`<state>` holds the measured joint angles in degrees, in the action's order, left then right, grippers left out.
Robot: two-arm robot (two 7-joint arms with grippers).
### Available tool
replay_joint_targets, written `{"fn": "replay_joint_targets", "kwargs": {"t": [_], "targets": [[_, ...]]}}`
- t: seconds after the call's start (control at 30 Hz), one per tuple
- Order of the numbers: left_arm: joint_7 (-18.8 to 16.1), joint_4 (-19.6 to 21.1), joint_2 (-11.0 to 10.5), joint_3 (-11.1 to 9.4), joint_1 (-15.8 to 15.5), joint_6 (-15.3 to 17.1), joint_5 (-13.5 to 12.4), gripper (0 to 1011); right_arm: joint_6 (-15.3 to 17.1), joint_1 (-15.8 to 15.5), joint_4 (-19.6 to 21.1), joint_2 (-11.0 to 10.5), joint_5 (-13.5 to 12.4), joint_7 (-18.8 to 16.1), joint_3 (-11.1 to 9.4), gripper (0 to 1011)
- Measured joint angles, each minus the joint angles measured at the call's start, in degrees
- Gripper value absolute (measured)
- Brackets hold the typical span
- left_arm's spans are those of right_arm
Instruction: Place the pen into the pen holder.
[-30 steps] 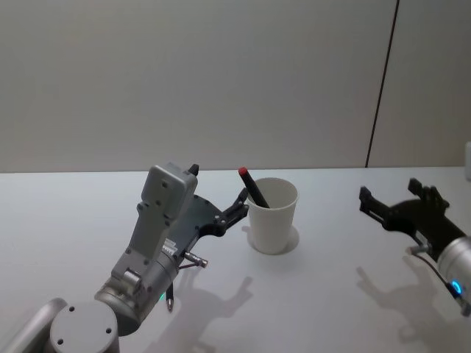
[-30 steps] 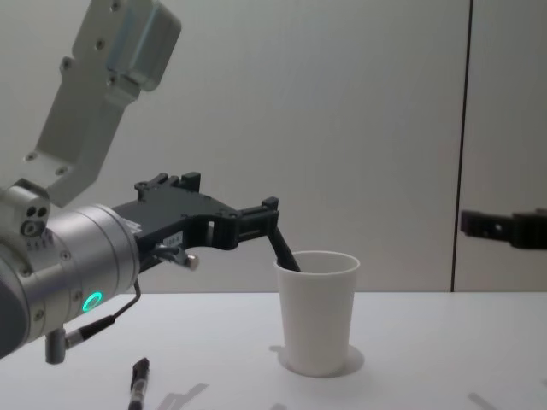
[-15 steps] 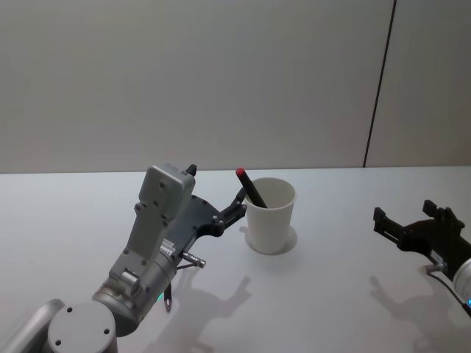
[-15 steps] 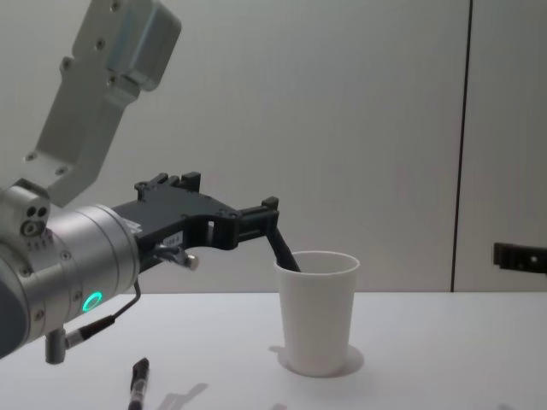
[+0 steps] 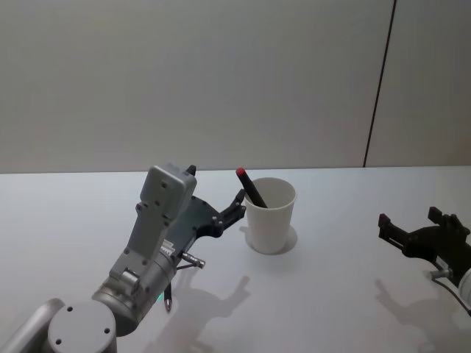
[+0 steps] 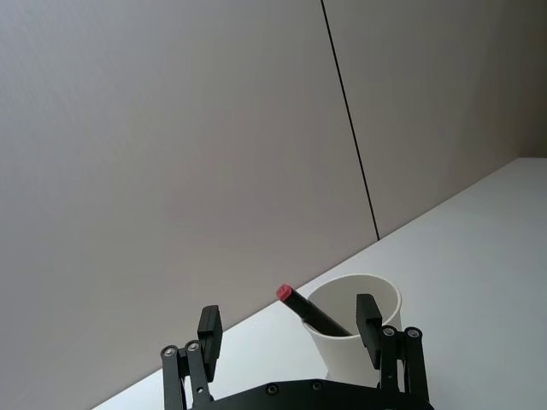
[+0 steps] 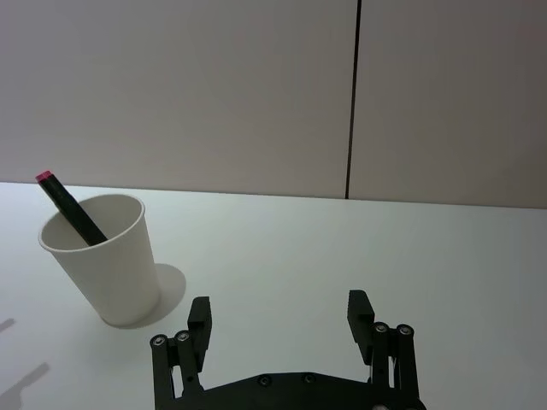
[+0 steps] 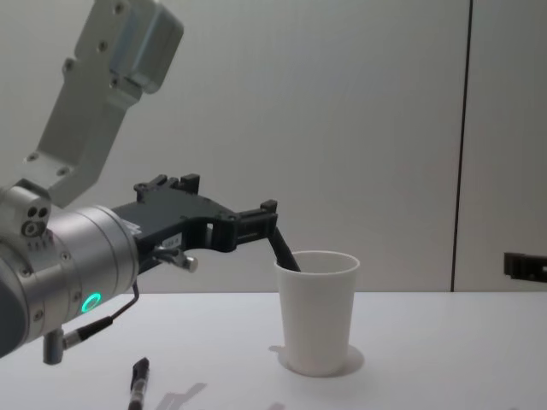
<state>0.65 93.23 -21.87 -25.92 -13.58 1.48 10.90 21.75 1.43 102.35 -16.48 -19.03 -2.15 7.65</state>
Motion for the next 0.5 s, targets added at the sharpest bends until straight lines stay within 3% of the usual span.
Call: {"fn": "replay_joint_targets", "kwargs": {"t": [0.5], "targets": [[-0.7,1.1,-0.3,0.9,0.4,5.4,1.5,1004,0.4,-0.4,0.4,-0.2,-0.2,0.2,-0.1,1002]]}}
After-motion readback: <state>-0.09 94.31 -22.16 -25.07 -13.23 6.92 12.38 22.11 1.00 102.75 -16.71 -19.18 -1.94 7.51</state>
